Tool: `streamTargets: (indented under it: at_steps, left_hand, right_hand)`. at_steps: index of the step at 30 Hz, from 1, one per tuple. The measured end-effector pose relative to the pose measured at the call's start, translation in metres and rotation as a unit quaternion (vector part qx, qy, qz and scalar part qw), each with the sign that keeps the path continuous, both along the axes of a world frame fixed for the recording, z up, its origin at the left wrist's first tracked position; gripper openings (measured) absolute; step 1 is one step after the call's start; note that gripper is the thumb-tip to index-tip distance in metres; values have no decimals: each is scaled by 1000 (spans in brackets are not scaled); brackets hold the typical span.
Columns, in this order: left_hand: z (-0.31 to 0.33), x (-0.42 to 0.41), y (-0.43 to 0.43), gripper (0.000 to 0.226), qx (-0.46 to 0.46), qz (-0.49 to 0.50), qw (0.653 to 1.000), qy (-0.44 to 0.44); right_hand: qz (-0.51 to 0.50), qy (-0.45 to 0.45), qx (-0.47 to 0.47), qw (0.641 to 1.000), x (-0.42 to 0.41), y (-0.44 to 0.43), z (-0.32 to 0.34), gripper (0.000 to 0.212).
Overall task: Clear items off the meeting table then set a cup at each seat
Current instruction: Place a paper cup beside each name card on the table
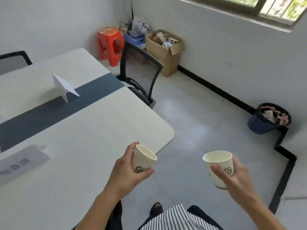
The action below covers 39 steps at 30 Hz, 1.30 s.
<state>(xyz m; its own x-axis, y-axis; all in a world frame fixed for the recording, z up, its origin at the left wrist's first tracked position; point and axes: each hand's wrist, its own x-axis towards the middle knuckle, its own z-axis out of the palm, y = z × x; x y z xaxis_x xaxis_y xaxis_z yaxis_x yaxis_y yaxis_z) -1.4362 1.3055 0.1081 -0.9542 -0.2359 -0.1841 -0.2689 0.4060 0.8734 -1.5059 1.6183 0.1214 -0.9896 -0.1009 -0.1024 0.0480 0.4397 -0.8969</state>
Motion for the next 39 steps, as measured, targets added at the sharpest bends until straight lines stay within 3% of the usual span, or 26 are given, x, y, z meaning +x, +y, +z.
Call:
streamTargets:
  at_steps: [5, 9, 17, 24, 34, 39]
  left_hand:
    - [4, -31, -36, 83, 12, 125, 992, -17]
    - [-5, -31, -57, 80, 20, 249, 968, -40]
    - [4, -24, -69, 78, -2, 432, 900, -61]
    - [-9, 0, -84, 77, 10, 526, 847, -76]
    - [-45, 26, -206, 83, 80, 526, 842, -92]
    - [-64, 41, -231, 85, 94, 535, 834, -100]
  right_hand:
    - [104, -21, 7, 994, -85, -42, -14, 43]
    - [220, -40, 12, 975, -160, -94, -35, 32]
    - [454, -86, 29, 886, -269, -249, -43, 52]
    - [552, -51, 40, 832, -250, -413, -50, 58]
    - [550, -43, 92, 829, -169, -620, -105, 70]
    - [539, -22, 134, 831, -144, -684, -143, 72]
